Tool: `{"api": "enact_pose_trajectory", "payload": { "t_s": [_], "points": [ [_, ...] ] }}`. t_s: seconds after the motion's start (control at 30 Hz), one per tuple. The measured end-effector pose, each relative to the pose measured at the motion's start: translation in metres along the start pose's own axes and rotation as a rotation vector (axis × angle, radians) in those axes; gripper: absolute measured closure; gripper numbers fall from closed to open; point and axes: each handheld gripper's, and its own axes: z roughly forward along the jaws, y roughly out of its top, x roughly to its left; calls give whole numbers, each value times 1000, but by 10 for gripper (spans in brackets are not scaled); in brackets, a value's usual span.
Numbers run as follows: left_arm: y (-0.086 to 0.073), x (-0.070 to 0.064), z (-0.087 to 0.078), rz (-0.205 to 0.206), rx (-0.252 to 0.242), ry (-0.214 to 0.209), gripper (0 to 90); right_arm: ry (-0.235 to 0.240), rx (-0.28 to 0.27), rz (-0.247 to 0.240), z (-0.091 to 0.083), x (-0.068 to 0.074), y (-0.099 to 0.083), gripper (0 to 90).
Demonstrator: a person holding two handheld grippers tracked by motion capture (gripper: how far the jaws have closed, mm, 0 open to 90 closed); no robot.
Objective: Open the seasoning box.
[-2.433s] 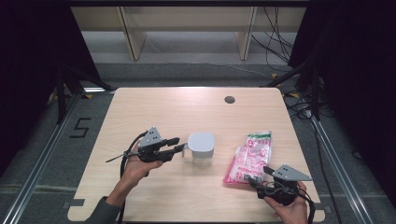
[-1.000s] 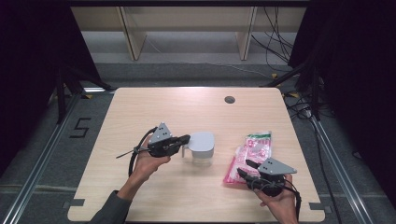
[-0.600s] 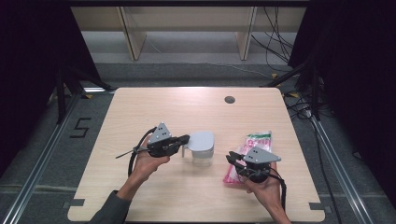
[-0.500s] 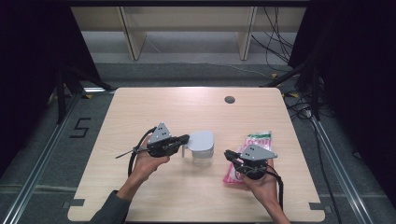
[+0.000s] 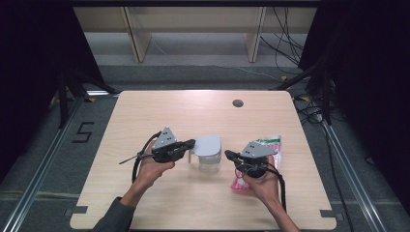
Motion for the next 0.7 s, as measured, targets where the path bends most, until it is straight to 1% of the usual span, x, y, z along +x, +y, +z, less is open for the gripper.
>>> {"api": "enact_pose_trajectory", "payload": {
  "t_s": [0.03,0.07,0.1,0.17,0.2,0.23,0.27,0.3,0.37,0.4,0.43,0.47,0.5,0.53,0.57,0.6,0.63,0.67,0.7],
  "points": [
    [0,0,0,0,0,0,881,0,0,0,0,0,0,898],
    [-1,0,0,-13,0,3,881,6,0,0,3,0,1,899],
    [-1,-1,0,-24,0,4,881,7,12,15,3,2,2,899],
    [-1,-1,0,-20,1,4,881,8,6,-2,3,2,5,899],
    [-1,-1,0,-13,1,2,881,10,7,8,3,3,7,899],
    [-1,-1,0,-13,1,2,881,14,6,-3,4,3,8,900],
    [-1,-1,0,-24,1,6,881,16,18,-4,5,3,9,900],
    [-1,-1,0,-24,1,6,881,5,3,-20,7,3,9,900],
    [-1,-1,0,-19,2,4,881,9,4,-21,8,4,10,900],
    [-1,-1,0,-20,2,6,880,14,-10,-31,9,4,11,900],
    [-1,-1,0,-20,2,6,879,14,-10,-31,9,4,11,900],
    [-1,0,-1,-21,3,7,874,17,-2,-20,9,6,13,900],
    [-1,0,-1,-21,3,7,863,25,-8,-31,11,6,15,900],
    [-1,2,-2,-14,2,3,837,26,-11,-41,12,7,15,900],
    [-2,1,-4,-33,7,16,808,17,-3,-32,12,8,16,900],
    [-2,2,-5,-20,9,16,783,17,-7,-41,13,9,17,900],
    [-3,3,-8,8,18,29,740,16,-4,-38,13,11,18,900],
    [-4,2,-10,4,21,51,689,24,-6,-50,13,10,20,900],
    [-7,1,-13,-17,28,60,643,28,-12,-61,12,11,21,900]
  ]
}}
